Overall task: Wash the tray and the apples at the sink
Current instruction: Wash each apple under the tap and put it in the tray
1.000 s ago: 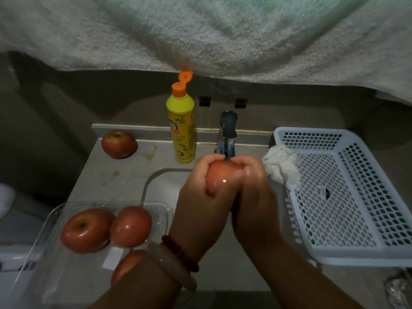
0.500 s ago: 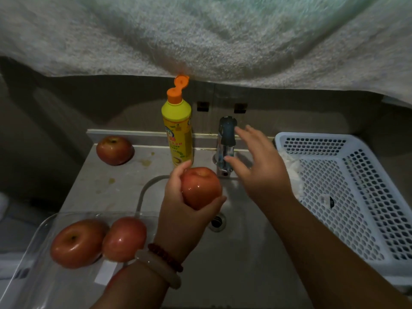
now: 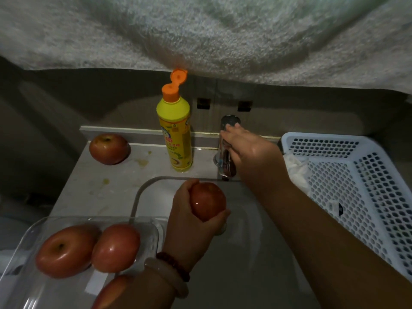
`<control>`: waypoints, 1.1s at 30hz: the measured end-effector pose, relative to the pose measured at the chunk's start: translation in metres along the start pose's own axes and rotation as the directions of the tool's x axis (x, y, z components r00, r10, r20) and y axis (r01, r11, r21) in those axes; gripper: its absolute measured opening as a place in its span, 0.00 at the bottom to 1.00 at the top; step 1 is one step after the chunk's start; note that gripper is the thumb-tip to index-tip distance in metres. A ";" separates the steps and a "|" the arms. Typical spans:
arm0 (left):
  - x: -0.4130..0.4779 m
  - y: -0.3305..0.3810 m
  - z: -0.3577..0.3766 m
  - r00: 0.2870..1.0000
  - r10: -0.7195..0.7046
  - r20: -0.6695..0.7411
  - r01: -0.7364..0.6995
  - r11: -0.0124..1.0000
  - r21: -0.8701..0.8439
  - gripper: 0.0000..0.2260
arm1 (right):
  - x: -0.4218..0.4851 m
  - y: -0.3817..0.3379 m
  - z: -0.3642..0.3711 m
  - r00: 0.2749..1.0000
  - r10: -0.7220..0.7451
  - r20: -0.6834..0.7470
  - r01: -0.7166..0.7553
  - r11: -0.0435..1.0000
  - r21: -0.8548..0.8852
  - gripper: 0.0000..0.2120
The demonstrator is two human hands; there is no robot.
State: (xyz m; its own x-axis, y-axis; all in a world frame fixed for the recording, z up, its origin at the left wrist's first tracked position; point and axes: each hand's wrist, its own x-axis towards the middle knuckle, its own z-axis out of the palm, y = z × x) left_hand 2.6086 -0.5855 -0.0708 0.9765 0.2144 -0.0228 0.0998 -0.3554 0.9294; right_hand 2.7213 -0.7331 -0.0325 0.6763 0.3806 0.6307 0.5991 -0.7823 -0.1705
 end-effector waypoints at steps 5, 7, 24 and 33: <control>-0.001 0.002 -0.003 0.999 0.029 -0.020 -0.029 0.999 0.027 0.37 | 0.005 0.000 0.000 0.999 0.007 -0.045 -0.006 1.000 0.028 0.13; -0.001 0.005 -0.006 1.000 0.026 -0.008 -0.026 0.999 0.021 0.37 | 0.006 0.003 -0.001 0.999 0.009 -0.038 -0.008 1.000 0.025 0.12; -0.005 0.009 -0.016 0.999 -0.020 0.042 0.020 1.000 0.012 0.37 | 0.013 0.004 -0.003 0.998 0.031 -0.057 -0.029 0.999 0.037 0.13; 0.009 0.004 0.008 0.997 -0.057 0.042 0.056 0.998 0.013 0.35 | -0.020 -0.045 -0.049 0.766 0.642 -0.014 -0.601 0.725 0.336 0.16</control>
State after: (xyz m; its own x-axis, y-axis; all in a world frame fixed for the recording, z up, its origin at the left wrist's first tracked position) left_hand 2.6196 -0.5925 -0.0704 0.9765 0.1955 -0.0912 0.1570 -0.3542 0.9219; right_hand 2.6598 -0.7292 -0.0001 0.8971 -0.2176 0.3846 0.1716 -0.6305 -0.7570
